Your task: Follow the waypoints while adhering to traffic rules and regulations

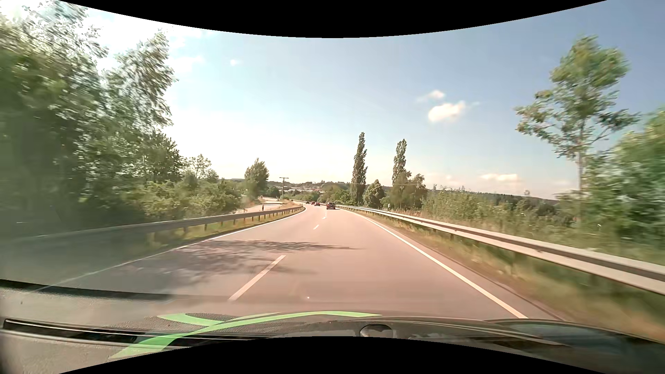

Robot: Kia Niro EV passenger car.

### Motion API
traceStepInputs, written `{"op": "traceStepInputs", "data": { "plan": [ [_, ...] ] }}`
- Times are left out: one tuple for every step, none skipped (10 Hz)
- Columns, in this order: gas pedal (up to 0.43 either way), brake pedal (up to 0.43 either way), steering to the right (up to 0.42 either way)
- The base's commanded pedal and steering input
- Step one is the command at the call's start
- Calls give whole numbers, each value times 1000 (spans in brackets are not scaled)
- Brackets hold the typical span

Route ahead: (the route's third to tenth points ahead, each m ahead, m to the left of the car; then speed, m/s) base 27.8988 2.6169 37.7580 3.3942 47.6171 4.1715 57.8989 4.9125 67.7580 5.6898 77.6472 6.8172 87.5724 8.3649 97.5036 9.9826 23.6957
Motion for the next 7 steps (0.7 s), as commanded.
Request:
{"op": "traceStepInputs", "data": {
  "plan": [
    [0, 0, -13],
    [0, 0, -11],
    [0, 0, -10],
    [0, 0, -10],
    [0, 0, -10],
    [0, 0, -10],
    [0, 0, -10]
  ]
}}
